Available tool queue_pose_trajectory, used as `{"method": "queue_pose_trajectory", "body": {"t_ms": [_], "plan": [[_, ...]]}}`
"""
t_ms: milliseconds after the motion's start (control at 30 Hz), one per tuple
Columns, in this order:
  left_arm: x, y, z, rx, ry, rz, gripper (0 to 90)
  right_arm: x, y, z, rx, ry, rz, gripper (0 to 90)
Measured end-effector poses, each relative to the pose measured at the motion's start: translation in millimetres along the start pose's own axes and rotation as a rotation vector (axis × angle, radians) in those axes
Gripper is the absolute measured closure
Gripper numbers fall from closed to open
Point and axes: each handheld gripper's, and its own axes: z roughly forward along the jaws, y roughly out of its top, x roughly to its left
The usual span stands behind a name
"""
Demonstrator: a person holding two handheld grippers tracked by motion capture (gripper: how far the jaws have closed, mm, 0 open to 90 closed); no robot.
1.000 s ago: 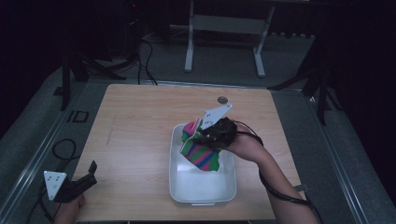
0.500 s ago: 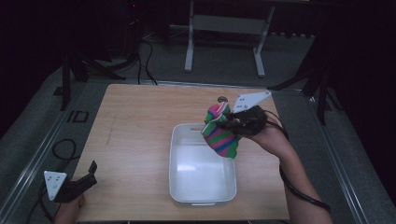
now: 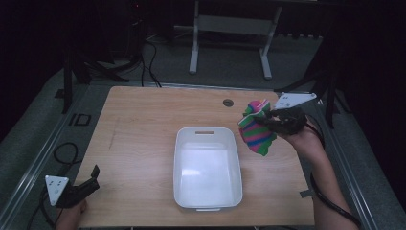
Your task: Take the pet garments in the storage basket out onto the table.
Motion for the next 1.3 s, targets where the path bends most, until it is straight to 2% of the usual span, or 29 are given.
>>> {"method": "queue_pose_trajectory", "body": {"t_ms": [33, 133, 400, 433, 467, 600, 800, 900, 1067, 1300], "plan": [[0.1, 0.0, 0.0, 0.000, -0.001, 0.000, 0.9, -4.6, -7.9, -2.4, -0.001, -0.026, 0.019, 71.2], [0.0, 0.0, 0.0, 0.000, 0.000, 0.000, 0.9, -11.1, -18.6, -3.1, 0.004, -0.050, 0.047, 71.1], [0.0, 0.0, -0.3, -0.001, -0.001, 0.001, 0.9, -20.1, -44.0, 7.3, 0.034, -0.083, 0.097, 71.1], [0.1, 0.0, -0.3, 0.000, -0.001, 0.001, 0.9, -20.2, -57.4, 18.4, 0.057, -0.081, 0.115, 71.1], [0.1, 0.0, -0.3, -0.001, -0.001, 0.002, 0.9, -20.2, -57.4, 18.4, 0.057, -0.081, 0.115, 71.1], [0.0, 0.0, -0.3, -0.001, -0.001, 0.001, 0.9, -19.1, -76.0, 39.2, 0.093, -0.081, 0.145, 71.0], [-0.3, -0.1, -0.2, -0.001, -0.001, 0.003, 1.0, -14.8, -89.8, 61.6, 0.122, -0.069, 0.159, 71.0], [-0.2, 0.0, -0.3, -0.001, -0.001, 0.003, 0.9, -11.3, -97.5, 76.7, 0.149, -0.080, 0.159, 71.0], [-0.1, 0.0, -0.4, -0.001, -0.002, 0.002, 0.9, -11.0, -110.1, 98.0, 0.168, -0.087, 0.195, 70.9], [0.0, -0.1, -0.5, -0.002, -0.003, 0.002, 0.9, -15.9, -129.2, 116.5, 0.223, -0.107, 0.237, 70.7]]}}
